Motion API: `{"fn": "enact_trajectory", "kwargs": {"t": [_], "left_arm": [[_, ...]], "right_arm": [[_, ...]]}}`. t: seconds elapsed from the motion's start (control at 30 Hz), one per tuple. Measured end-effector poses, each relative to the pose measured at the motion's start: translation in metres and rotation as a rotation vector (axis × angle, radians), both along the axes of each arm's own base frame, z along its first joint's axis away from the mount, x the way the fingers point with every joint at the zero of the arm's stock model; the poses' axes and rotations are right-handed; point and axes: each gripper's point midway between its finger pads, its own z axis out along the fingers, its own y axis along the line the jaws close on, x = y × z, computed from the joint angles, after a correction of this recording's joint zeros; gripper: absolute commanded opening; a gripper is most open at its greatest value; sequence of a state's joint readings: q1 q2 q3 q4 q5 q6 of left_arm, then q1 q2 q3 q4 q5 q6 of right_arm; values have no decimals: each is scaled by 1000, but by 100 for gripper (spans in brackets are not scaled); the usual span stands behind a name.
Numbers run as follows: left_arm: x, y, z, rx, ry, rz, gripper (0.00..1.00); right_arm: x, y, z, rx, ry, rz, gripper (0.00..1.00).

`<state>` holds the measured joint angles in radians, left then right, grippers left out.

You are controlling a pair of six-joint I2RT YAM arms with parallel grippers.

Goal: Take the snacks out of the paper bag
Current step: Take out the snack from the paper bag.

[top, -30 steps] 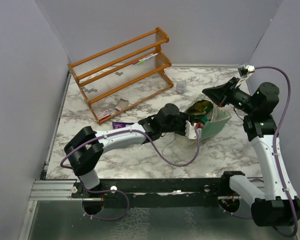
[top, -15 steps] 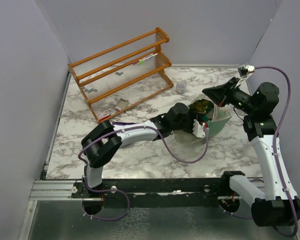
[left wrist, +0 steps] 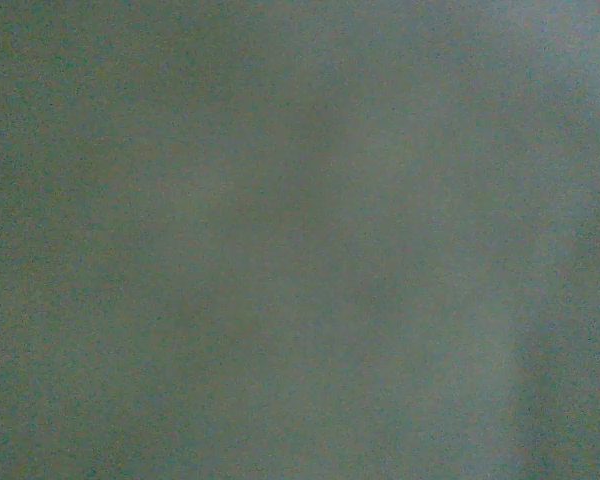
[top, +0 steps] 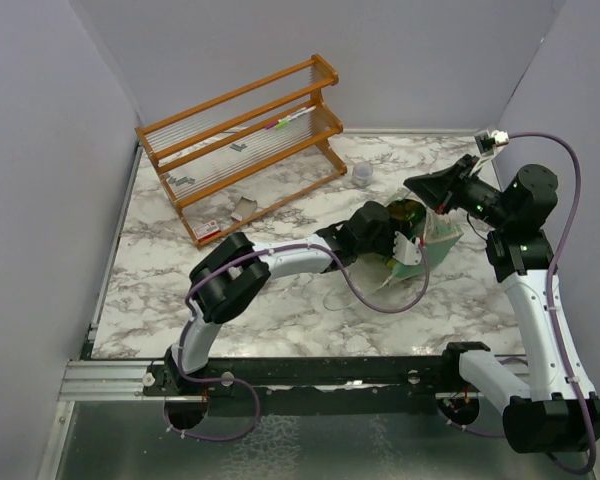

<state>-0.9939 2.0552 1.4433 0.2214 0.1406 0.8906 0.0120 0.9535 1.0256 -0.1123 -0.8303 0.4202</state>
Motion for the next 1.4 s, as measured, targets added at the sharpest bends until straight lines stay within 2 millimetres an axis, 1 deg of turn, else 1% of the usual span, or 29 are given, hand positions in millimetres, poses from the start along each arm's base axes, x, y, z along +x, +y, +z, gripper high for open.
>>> {"fn": "enact_trajectory", "kwargs": {"t": [0.17, 0.23, 0.27, 0.4, 0.53, 0.7, 0.87, 0.93, 0.97, 1.0, 1.03, 1.17, 1.23, 1.33, 1.4], "left_arm": [[1, 2, -2, 12, -2, 12, 11], [-2, 5, -3, 12, 6, 14, 2], [-6, 7, -3, 14, 9, 12, 0], [-20, 15, 8, -9, 35, 15, 0], [-34, 29, 29, -62, 74, 34, 0], [-53, 39, 57, -146, 117, 47, 0], [-86, 48, 96, -260, 166, 30, 0], [-103, 53, 118, -323, 193, 9, 0], [-104, 53, 119, -328, 197, 8, 0], [-116, 57, 137, -378, 219, -8, 0], [-122, 60, 149, -415, 238, -16, 0], [-141, 85, 184, -529, 298, -15, 0], [-152, 104, 198, -586, 331, -17, 0], [-168, 130, 214, -662, 372, -21, 0], [-179, 150, 219, -709, 405, -17, 0]], "right_arm": [[0, 0, 1, -5, -6, -3, 2], [0, -1, 1, -5, -6, -3, 2], [0, -1, 1, -5, -6, -3, 2], [1, -1, 1, -5, -7, -7, 2], [3, -2, 1, -8, -12, -18, 2], [4, -7, 4, -9, -22, -57, 2], [6, -14, 5, -9, -18, -116, 2], [8, -16, 4, -9, -14, -137, 2], [9, -17, 4, -9, -11, -143, 2], [10, -18, 3, -10, -8, -152, 2], [10, -19, 3, -10, -6, -158, 2], [11, -22, 2, -16, -8, -180, 2], [11, -23, 2, -20, -10, -189, 2], [12, -24, 2, -22, -10, -192, 2], [12, -24, 2, -22, -11, -194, 2]]}}
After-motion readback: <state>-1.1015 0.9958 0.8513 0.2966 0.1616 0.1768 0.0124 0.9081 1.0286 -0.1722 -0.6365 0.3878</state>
